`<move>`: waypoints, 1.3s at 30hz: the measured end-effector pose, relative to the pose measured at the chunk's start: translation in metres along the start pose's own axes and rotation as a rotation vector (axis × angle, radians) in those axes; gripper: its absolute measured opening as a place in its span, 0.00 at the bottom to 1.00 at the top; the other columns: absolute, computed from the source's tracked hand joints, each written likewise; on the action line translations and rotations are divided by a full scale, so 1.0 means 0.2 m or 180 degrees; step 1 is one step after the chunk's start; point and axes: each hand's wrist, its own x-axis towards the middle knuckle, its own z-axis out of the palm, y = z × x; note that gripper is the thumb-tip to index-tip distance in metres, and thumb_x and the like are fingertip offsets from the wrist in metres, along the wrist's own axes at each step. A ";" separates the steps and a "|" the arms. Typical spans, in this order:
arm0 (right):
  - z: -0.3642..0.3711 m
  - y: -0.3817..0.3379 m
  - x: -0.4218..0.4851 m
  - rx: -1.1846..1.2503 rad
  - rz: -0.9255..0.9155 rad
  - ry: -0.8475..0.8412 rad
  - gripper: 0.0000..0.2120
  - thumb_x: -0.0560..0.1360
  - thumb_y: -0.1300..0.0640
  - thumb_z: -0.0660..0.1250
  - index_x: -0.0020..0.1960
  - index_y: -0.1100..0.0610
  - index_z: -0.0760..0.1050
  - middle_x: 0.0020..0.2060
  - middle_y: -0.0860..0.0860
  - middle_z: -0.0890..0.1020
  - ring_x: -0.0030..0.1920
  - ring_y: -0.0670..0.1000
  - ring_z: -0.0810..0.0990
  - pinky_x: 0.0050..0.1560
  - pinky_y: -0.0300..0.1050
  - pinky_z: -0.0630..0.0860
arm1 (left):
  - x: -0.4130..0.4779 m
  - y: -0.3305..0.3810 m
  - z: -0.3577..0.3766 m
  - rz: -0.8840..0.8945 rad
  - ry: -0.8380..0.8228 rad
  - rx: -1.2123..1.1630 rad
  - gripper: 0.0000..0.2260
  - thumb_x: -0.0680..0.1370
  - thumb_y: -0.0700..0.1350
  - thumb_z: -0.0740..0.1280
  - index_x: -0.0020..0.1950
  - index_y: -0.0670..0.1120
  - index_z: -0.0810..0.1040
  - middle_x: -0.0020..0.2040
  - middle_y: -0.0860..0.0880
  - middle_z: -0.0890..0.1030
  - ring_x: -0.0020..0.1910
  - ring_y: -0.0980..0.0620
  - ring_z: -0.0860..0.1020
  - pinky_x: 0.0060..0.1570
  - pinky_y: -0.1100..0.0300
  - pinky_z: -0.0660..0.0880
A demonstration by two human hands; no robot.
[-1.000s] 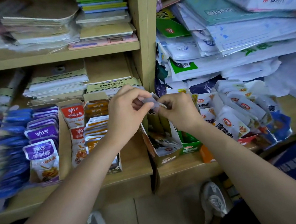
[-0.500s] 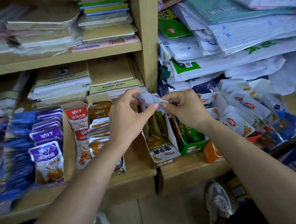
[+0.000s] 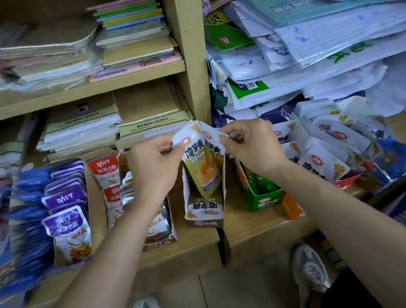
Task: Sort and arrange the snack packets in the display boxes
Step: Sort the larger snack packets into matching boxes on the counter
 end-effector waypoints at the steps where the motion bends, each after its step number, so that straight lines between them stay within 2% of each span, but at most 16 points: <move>1: 0.01 0.00 0.00 -0.0023 -0.0002 0.0074 0.05 0.77 0.62 0.72 0.51 0.57 0.84 0.33 0.48 0.84 0.34 0.49 0.84 0.42 0.55 0.83 | 0.00 0.00 -0.02 0.0023 0.0017 -0.0162 0.06 0.74 0.42 0.76 0.48 0.51 0.88 0.39 0.58 0.85 0.39 0.59 0.84 0.46 0.50 0.84; 4: 0.02 -0.01 0.00 -0.0082 -0.0043 0.0229 0.04 0.77 0.64 0.71 0.48 0.60 0.84 0.33 0.53 0.85 0.34 0.53 0.85 0.41 0.57 0.83 | 0.03 0.03 -0.08 0.0433 -0.0056 -0.0422 0.10 0.75 0.44 0.76 0.47 0.61 0.84 0.40 0.61 0.85 0.38 0.58 0.84 0.44 0.50 0.83; 7: 0.02 -0.01 0.01 0.0228 0.0045 0.0083 0.09 0.78 0.66 0.68 0.54 0.58 0.85 0.39 0.50 0.86 0.35 0.48 0.85 0.42 0.51 0.84 | 0.05 0.07 -0.13 0.0823 -0.0217 -0.0494 0.10 0.77 0.43 0.75 0.50 0.58 0.84 0.43 0.60 0.86 0.41 0.58 0.84 0.44 0.55 0.82; 9: 0.01 0.00 0.02 0.0528 0.0169 0.0009 0.12 0.79 0.67 0.66 0.58 0.58 0.84 0.42 0.51 0.87 0.37 0.46 0.86 0.42 0.45 0.84 | 0.06 0.07 -0.13 0.0910 -0.0315 -0.0475 0.13 0.77 0.41 0.74 0.50 0.61 0.82 0.42 0.64 0.85 0.43 0.60 0.83 0.44 0.62 0.80; 10: 0.01 0.01 0.02 0.0674 0.0229 -0.0003 0.13 0.80 0.67 0.66 0.59 0.58 0.83 0.44 0.52 0.87 0.40 0.47 0.86 0.43 0.46 0.85 | 0.06 0.06 -0.12 0.0912 -0.0360 -0.0426 0.14 0.77 0.41 0.74 0.49 0.62 0.81 0.41 0.66 0.84 0.42 0.62 0.83 0.43 0.66 0.78; 12: 0.00 0.03 0.03 0.0909 0.0334 -0.0034 0.14 0.80 0.69 0.64 0.60 0.58 0.82 0.47 0.52 0.87 0.45 0.51 0.87 0.46 0.48 0.85 | 0.06 0.02 -0.09 0.0877 -0.0427 -0.0290 0.14 0.76 0.40 0.75 0.49 0.60 0.82 0.39 0.67 0.83 0.41 0.64 0.82 0.41 0.69 0.76; 15: 0.00 0.02 0.02 0.1137 0.0445 -0.0204 0.16 0.79 0.73 0.63 0.59 0.59 0.81 0.47 0.51 0.87 0.49 0.49 0.86 0.50 0.44 0.84 | 0.06 -0.05 -0.04 0.0839 -0.0547 0.0091 0.06 0.76 0.41 0.75 0.50 0.51 0.86 0.41 0.62 0.83 0.39 0.67 0.80 0.39 0.73 0.73; 17: -0.02 0.02 0.01 0.1073 0.0406 -0.0335 0.18 0.77 0.74 0.64 0.61 0.60 0.80 0.50 0.52 0.86 0.51 0.48 0.85 0.53 0.42 0.82 | 0.05 -0.09 -0.01 0.0925 -0.0558 0.0305 0.05 0.76 0.42 0.75 0.51 0.47 0.87 0.42 0.57 0.82 0.39 0.65 0.78 0.37 0.69 0.74; 20: -0.03 0.00 0.00 0.0664 0.0228 -0.0563 0.22 0.73 0.67 0.73 0.66 0.56 0.78 0.54 0.47 0.84 0.50 0.46 0.83 0.51 0.38 0.80 | 0.05 -0.10 0.02 0.0974 -0.0570 0.0393 0.05 0.76 0.42 0.75 0.50 0.45 0.86 0.41 0.57 0.78 0.38 0.61 0.77 0.37 0.63 0.78; 22: -0.01 -0.02 -0.02 0.0119 -0.0031 -0.0565 0.24 0.71 0.62 0.77 0.66 0.54 0.78 0.49 0.42 0.81 0.45 0.44 0.82 0.45 0.35 0.79 | 0.05 -0.09 0.01 0.0968 -0.0634 0.0332 0.05 0.75 0.41 0.76 0.50 0.46 0.86 0.41 0.59 0.78 0.39 0.60 0.79 0.39 0.61 0.81; 24: 0.03 -0.03 -0.03 -0.0307 -0.0210 -0.0427 0.22 0.71 0.59 0.78 0.64 0.53 0.80 0.41 0.40 0.78 0.39 0.41 0.80 0.41 0.35 0.78 | 0.02 -0.06 -0.01 0.0904 -0.0831 0.0254 0.07 0.75 0.41 0.76 0.53 0.47 0.85 0.43 0.57 0.82 0.41 0.60 0.81 0.43 0.58 0.83; 28: 0.07 -0.04 -0.01 -0.0467 -0.0285 -0.0198 0.11 0.74 0.60 0.76 0.56 0.55 0.84 0.33 0.36 0.74 0.33 0.37 0.74 0.36 0.34 0.71 | -0.03 -0.02 -0.11 0.0919 -0.1058 0.0344 0.20 0.75 0.44 0.77 0.66 0.52 0.80 0.56 0.56 0.80 0.53 0.58 0.81 0.51 0.63 0.81; 30: 0.08 -0.04 -0.01 -0.0512 -0.0300 -0.0132 0.10 0.74 0.60 0.75 0.55 0.55 0.84 0.33 0.39 0.74 0.33 0.37 0.73 0.37 0.34 0.70 | -0.07 -0.02 -0.17 0.1200 -0.1147 0.0532 0.21 0.73 0.47 0.78 0.65 0.52 0.80 0.59 0.55 0.78 0.54 0.58 0.79 0.51 0.63 0.80; 34: 0.09 -0.06 -0.02 -0.0571 -0.0454 0.0080 0.12 0.75 0.58 0.74 0.58 0.56 0.83 0.42 0.44 0.76 0.35 0.36 0.73 0.39 0.29 0.69 | -0.16 -0.04 -0.25 0.1653 -0.1723 0.0930 0.22 0.69 0.57 0.78 0.61 0.53 0.81 0.62 0.57 0.76 0.59 0.59 0.75 0.57 0.61 0.73; 37: 0.09 -0.06 -0.01 -0.0566 -0.0470 0.0182 0.10 0.75 0.58 0.74 0.57 0.55 0.83 0.39 0.43 0.76 0.35 0.37 0.73 0.39 0.28 0.68 | -0.19 -0.08 -0.24 0.1968 -0.2001 0.1456 0.22 0.66 0.63 0.77 0.57 0.57 0.83 0.60 0.58 0.76 0.56 0.57 0.72 0.52 0.56 0.72; 39: 0.10 -0.05 -0.01 -0.0547 -0.0399 0.0151 0.11 0.75 0.59 0.74 0.58 0.55 0.83 0.37 0.41 0.76 0.34 0.37 0.74 0.38 0.30 0.71 | -0.20 -0.12 -0.22 0.2095 -0.2185 0.1694 0.19 0.67 0.62 0.77 0.55 0.58 0.84 0.55 0.59 0.79 0.53 0.57 0.71 0.49 0.53 0.73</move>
